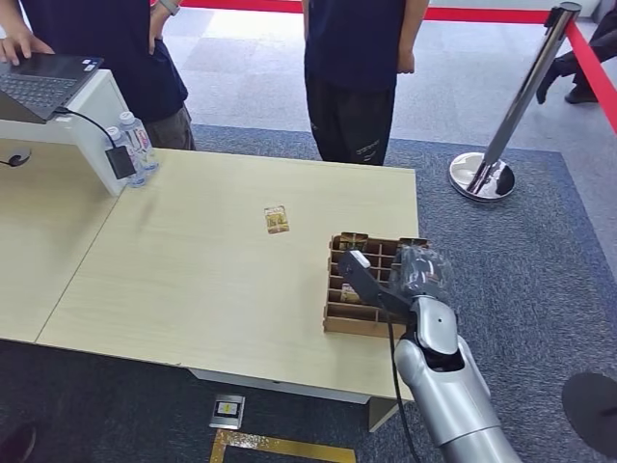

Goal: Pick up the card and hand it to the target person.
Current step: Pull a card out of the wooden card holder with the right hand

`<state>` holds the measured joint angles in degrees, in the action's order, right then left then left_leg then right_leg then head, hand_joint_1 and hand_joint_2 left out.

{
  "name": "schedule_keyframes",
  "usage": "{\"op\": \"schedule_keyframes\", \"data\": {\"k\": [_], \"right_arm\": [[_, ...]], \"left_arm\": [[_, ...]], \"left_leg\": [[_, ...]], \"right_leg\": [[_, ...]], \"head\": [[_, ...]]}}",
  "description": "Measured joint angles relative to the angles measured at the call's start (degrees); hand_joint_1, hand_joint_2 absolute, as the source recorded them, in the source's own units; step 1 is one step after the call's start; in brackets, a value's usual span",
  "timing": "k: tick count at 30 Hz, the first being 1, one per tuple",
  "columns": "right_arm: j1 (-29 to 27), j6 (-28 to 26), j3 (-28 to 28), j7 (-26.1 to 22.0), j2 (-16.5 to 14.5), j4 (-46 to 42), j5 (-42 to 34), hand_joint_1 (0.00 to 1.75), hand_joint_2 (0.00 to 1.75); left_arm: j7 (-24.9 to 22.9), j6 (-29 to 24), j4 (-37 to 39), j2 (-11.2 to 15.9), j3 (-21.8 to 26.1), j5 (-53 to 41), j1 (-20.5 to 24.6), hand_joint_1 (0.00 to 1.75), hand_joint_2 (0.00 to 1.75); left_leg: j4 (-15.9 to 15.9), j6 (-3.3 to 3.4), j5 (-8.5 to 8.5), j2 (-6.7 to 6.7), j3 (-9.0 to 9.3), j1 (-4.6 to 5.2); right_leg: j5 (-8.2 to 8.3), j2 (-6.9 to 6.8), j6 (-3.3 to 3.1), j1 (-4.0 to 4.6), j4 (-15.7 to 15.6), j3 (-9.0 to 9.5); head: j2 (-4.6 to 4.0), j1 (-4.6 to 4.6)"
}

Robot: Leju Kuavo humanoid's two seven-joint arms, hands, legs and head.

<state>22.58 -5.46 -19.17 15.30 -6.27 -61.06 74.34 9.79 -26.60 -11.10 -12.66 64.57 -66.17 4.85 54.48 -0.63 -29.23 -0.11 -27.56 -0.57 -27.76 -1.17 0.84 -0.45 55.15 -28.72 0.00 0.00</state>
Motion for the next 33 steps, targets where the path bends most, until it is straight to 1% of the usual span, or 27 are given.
{"op": "schedule_keyframes", "data": {"k": [1, 6, 11, 24, 29, 33], "right_arm": [[0.09, -0.05, 0.0, -0.2, -0.02, 0.15, -0.17, 1.59, 1.75], [1.06, -0.59, -0.02, -1.26, -0.18, 1.24, -1.16, 1.59, 1.75], [2.08, -0.84, -0.04, -1.74, -0.38, 2.52, -2.12, 1.75, 1.75], [2.7, -0.96, -0.1, -2.66, -0.66, 3.13, -3.64, 1.75, 1.75], [2.33, -0.55, -0.2, -4.3, -0.66, 1.44, -5.72, 1.75, 1.75], [1.95, 0.78, -0.73, -6.76, -0.6, -1.6, -8.67, 1.75, 1.75]], "left_arm": [[0.0, -0.01, 0.01, -0.01, 0.0, 0.03, 0.0, 0.0, 0.0], [0.0, -0.16, 0.02, -0.01, 0.0, 0.29, 0.0, 0.0, 0.0], [-0.02, -0.36, 0.02, -0.01, 0.01, 0.4, -0.01, 0.0, 0.0], [-0.02, -0.83, 0.08, -0.01, 0.02, 0.53, -0.03, 0.0, 0.0], [-0.02, -1.06, 0.08, -0.01, 0.07, 0.65, -0.05, 0.0, 0.0], [-0.02, -1.09, 0.08, 0.0, 0.1, 0.63, -0.08, 0.0, 0.0]], "left_leg": [[0.0, 0.0, 0.0, 0.0, 0.0, 0.0], [0.0, 0.0, 0.03, 0.0, 0.01, 0.0], [0.0, 0.0, 0.07, 0.0, 0.01, 0.0], [0.0, -0.03, 0.1, 0.0, 0.01, 0.0], [0.0, -0.04, 0.1, 0.0, 0.0, 0.0], [0.0, -0.04, 0.1, 0.0, -0.02, 0.0]], "right_leg": [[0.0, 0.0, 0.0, 0.0, 0.0, 0.0], [0.01, 0.0, -0.01, 0.0, 0.0, 0.01], [0.07, 0.0, -0.02, 0.0, 0.0, 0.01], [0.08, 0.0, -0.02, 0.0, 0.0, 0.01], [0.08, 0.0, -0.02, 0.0, 0.0, -0.01], [0.08, 0.0, -0.02, 0.0, 0.0, -0.03]], "head": [[0.0, 0.0], [0.0, 0.0], [0.0, 0.0], [0.0, 0.0], [0.0, 0.0], [0.0, 0.0]]}}
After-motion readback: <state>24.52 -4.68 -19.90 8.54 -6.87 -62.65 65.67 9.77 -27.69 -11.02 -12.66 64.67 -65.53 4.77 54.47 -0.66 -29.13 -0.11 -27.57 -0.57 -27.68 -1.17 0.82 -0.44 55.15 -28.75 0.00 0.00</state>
